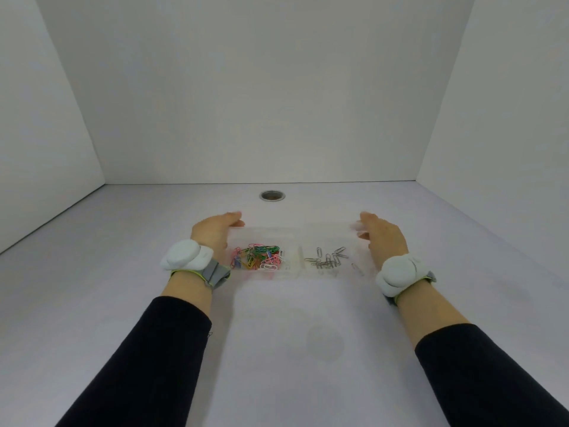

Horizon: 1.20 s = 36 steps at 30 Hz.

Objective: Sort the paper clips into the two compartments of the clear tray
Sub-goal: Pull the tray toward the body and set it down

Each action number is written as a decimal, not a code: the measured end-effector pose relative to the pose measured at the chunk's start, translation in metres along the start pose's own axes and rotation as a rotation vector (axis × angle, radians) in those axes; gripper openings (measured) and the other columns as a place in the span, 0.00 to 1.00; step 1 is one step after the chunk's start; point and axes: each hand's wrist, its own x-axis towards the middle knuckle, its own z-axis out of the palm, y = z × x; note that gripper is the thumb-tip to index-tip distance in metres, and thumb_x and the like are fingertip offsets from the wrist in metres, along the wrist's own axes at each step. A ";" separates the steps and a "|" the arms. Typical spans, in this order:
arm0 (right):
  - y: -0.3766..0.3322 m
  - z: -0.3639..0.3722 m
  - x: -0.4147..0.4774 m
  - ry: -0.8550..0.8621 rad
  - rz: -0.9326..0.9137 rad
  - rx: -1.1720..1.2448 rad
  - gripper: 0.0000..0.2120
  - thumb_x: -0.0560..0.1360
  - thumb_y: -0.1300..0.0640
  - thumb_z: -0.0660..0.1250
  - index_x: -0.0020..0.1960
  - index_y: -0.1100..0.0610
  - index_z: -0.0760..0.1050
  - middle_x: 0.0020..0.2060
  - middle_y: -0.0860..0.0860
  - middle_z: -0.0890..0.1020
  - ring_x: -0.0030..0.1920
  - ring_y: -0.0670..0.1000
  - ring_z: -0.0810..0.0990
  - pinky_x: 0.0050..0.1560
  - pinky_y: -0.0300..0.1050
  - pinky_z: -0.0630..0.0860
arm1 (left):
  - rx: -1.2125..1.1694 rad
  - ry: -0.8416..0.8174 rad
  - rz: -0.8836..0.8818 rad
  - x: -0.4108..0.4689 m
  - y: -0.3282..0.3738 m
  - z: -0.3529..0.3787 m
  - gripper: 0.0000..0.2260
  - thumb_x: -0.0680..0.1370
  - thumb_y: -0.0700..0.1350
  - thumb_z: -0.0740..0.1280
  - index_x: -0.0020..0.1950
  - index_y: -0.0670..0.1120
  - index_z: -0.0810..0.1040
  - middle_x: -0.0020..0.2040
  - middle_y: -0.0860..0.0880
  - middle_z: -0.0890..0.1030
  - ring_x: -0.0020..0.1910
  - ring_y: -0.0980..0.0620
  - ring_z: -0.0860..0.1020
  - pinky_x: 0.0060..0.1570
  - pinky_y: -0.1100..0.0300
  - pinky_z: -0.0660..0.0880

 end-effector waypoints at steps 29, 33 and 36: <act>-0.007 0.036 -0.022 -0.460 -0.318 -1.076 0.24 0.79 0.48 0.42 0.74 0.47 0.49 0.76 0.46 0.54 0.76 0.51 0.49 0.75 0.52 0.46 | 1.466 -0.255 0.479 -0.022 -0.030 0.039 0.25 0.78 0.54 0.43 0.76 0.54 0.47 0.78 0.56 0.50 0.77 0.52 0.49 0.74 0.47 0.44; -0.005 0.036 -0.020 -0.458 -0.330 -1.084 0.24 0.78 0.48 0.42 0.74 0.47 0.48 0.76 0.47 0.53 0.76 0.51 0.49 0.75 0.52 0.46 | 1.463 -0.254 0.483 -0.023 -0.029 0.039 0.25 0.78 0.54 0.43 0.76 0.54 0.47 0.78 0.56 0.50 0.77 0.52 0.49 0.75 0.47 0.44; -0.003 0.037 -0.019 -0.449 -0.335 -1.078 0.24 0.78 0.48 0.42 0.74 0.47 0.48 0.76 0.47 0.53 0.76 0.50 0.49 0.75 0.52 0.46 | 1.478 -0.247 0.495 -0.025 -0.028 0.038 0.25 0.79 0.54 0.43 0.76 0.53 0.47 0.78 0.55 0.50 0.77 0.52 0.49 0.75 0.48 0.44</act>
